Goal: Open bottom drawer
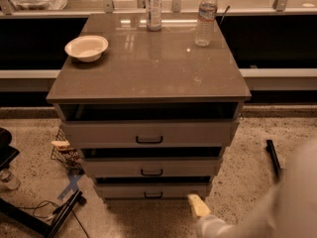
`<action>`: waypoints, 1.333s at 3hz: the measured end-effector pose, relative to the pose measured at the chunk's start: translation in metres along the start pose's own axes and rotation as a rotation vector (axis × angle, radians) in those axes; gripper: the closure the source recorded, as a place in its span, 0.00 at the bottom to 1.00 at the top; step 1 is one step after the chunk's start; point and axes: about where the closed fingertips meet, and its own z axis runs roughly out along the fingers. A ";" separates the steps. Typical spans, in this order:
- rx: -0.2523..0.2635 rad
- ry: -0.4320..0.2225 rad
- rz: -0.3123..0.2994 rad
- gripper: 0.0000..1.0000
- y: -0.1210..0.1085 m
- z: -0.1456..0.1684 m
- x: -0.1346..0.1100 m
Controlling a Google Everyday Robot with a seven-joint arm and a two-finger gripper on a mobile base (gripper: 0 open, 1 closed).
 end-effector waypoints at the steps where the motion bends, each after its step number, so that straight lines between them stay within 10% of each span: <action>1: 0.020 -0.004 -0.123 0.00 -0.031 0.054 -0.053; 4: 0.026 0.066 -0.142 0.00 -0.058 0.117 -0.108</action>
Offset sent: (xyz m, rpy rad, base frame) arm 0.1041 0.1661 -0.0370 -0.0742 -0.1311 -0.0334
